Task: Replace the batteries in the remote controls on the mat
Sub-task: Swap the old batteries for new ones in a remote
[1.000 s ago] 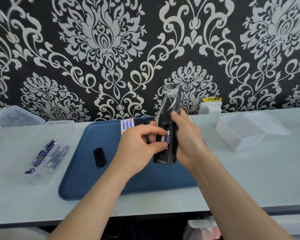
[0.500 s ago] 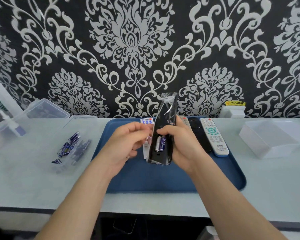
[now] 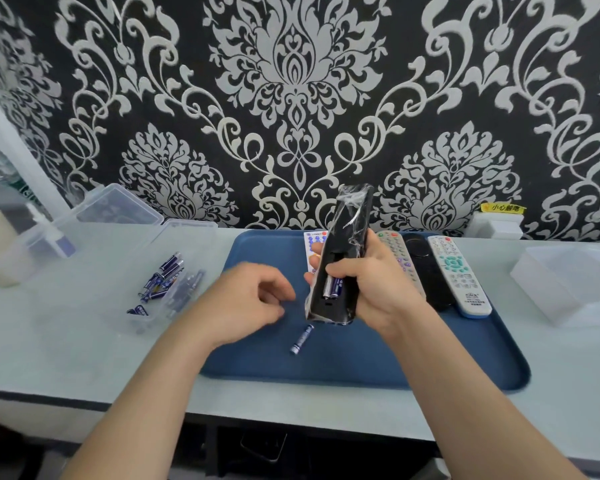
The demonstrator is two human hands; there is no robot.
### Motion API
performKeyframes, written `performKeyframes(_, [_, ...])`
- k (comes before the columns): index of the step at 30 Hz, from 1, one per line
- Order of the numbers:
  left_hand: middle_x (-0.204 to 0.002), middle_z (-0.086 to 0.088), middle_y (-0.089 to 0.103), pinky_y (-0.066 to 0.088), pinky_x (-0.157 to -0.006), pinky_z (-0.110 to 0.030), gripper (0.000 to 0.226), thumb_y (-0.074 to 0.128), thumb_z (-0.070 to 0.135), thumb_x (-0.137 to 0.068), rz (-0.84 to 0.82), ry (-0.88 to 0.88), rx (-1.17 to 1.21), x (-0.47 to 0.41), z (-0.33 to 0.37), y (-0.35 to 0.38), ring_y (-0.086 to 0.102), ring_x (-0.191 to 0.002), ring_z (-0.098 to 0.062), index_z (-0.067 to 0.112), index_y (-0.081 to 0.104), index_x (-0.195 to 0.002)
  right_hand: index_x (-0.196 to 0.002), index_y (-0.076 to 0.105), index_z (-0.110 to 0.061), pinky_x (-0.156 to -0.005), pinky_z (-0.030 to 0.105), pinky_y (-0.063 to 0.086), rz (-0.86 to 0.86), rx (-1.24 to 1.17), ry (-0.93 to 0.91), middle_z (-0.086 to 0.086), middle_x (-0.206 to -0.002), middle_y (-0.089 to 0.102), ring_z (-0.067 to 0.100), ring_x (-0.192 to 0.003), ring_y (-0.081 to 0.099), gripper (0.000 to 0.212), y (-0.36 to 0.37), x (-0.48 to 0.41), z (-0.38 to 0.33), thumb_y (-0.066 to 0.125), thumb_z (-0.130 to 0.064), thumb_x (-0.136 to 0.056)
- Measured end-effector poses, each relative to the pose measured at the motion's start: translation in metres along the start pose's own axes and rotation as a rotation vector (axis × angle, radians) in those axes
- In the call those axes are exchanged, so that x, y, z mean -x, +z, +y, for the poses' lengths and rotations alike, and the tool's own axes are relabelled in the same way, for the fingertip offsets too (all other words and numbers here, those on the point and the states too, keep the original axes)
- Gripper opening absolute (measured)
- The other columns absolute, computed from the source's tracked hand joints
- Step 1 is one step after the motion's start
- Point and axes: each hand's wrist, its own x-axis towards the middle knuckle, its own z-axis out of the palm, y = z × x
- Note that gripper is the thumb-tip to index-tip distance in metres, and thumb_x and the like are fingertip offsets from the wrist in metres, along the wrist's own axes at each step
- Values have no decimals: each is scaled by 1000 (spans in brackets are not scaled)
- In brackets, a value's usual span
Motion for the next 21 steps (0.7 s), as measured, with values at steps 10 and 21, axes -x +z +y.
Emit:
performKeyframes(10, [-129, 8, 59, 43, -95, -28, 66, 78, 40, -72, 100, -77, -442, -12, -10, 1, 53, -118, -15, 32, 51, -132, -123, 54, -4, -75, 46, 59, 36, -124, 87, 26, -110, 70, 34, -90, 68, 37, -3, -3, 0, 44, 4, -89])
performKeyframes(21, [-104, 14, 72, 52, -89, -22, 43, 84, 25, -68, 151, 266, 412, 8, 39, 19, 67, -98, -1, 33, 68, -108, -125, 63, -6, -87, 47, 57, 79, 5, 137, 17, -115, 71, 32, -99, 69, 51, -11, -13, 5, 56, -45, -92])
